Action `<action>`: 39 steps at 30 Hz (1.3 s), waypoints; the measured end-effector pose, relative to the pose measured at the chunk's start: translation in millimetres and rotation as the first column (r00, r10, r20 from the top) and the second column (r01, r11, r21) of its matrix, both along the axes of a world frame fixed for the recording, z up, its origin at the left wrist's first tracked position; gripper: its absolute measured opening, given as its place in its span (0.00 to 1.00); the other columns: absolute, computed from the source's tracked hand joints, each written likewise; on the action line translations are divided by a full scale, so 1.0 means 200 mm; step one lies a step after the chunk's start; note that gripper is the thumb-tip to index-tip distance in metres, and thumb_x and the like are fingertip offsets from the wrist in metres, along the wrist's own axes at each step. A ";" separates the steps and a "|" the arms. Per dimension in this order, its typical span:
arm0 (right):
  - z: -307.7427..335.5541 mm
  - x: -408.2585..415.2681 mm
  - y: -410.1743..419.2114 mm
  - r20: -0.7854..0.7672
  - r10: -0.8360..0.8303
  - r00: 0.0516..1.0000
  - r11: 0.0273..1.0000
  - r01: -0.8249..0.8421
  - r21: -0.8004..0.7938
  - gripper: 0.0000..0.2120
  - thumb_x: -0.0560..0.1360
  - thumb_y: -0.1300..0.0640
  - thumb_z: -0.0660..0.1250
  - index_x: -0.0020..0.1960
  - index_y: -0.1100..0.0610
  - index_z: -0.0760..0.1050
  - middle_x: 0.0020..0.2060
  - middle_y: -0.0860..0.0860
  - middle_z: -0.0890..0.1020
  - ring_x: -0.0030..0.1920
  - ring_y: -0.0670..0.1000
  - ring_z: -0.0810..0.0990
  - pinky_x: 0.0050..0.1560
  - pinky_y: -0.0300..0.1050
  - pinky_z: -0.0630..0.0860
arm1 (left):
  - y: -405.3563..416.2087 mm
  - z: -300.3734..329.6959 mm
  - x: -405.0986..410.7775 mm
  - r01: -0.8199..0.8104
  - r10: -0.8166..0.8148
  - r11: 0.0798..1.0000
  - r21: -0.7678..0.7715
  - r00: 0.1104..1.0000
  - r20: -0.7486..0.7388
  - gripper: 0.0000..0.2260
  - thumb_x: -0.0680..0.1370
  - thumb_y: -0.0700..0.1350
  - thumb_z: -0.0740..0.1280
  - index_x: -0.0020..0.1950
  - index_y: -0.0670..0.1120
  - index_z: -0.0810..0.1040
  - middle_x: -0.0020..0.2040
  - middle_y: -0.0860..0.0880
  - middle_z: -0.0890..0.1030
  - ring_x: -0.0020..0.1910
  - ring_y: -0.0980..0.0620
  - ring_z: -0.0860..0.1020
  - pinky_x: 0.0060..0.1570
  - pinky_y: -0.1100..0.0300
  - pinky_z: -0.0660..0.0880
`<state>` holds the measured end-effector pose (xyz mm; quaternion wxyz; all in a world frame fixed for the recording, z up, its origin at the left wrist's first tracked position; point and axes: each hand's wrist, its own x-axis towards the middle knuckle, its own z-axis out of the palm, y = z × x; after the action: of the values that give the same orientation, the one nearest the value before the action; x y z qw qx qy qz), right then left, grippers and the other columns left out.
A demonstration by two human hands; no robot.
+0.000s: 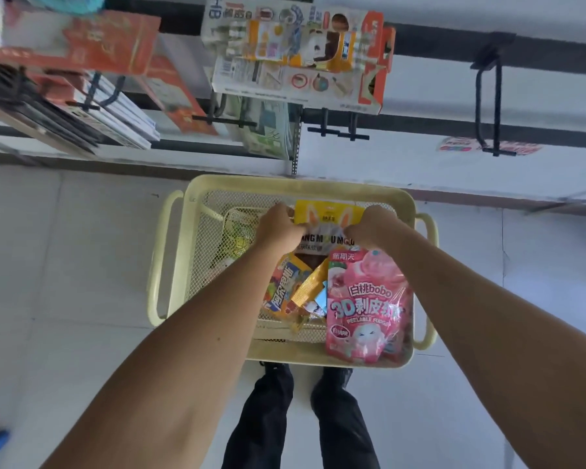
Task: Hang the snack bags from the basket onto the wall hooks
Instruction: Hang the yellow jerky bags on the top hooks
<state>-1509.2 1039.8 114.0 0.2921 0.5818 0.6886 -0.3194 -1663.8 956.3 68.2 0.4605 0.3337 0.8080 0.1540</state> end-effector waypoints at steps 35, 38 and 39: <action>1.44 0.21 -0.12 -0.753 0.054 0.656 0.974 0.131 0.185 0.11 0.76 0.51 0.70 0.48 0.59 0.81 0.37 0.52 0.79 0.39 0.52 0.74 0.43 0.45 0.75 | -0.36 1.63 0.02 -0.147 0.135 0.809 0.570 0.989 0.064 0.04 0.80 0.48 0.69 0.45 0.53 0.82 0.44 0.56 0.84 0.48 0.55 0.82 0.57 0.55 0.77; 1.70 0.28 -0.17 -0.797 0.025 0.604 0.978 0.149 0.144 0.12 0.77 0.53 0.68 0.47 0.64 0.78 0.35 0.53 0.75 0.34 0.49 0.71 0.38 0.33 0.76 | -0.42 1.84 0.09 -0.196 0.137 0.759 0.620 0.980 0.141 0.08 0.81 0.45 0.67 0.43 0.53 0.83 0.44 0.56 0.84 0.46 0.58 0.82 0.51 0.59 0.77; 1.80 0.31 -0.21 -0.784 0.034 0.620 0.976 0.149 0.160 0.12 0.79 0.55 0.67 0.47 0.65 0.77 0.35 0.52 0.75 0.33 0.48 0.70 0.33 0.30 0.71 | -0.43 1.91 0.11 -0.223 0.139 0.746 0.627 0.974 0.180 0.10 0.81 0.45 0.67 0.42 0.53 0.83 0.42 0.56 0.84 0.43 0.57 0.81 0.47 0.58 0.79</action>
<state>-1447.3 998.4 473.0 -0.1094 0.4341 0.7574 -0.4753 -1641.4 869.6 450.5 0.3493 0.3812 0.7050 0.4854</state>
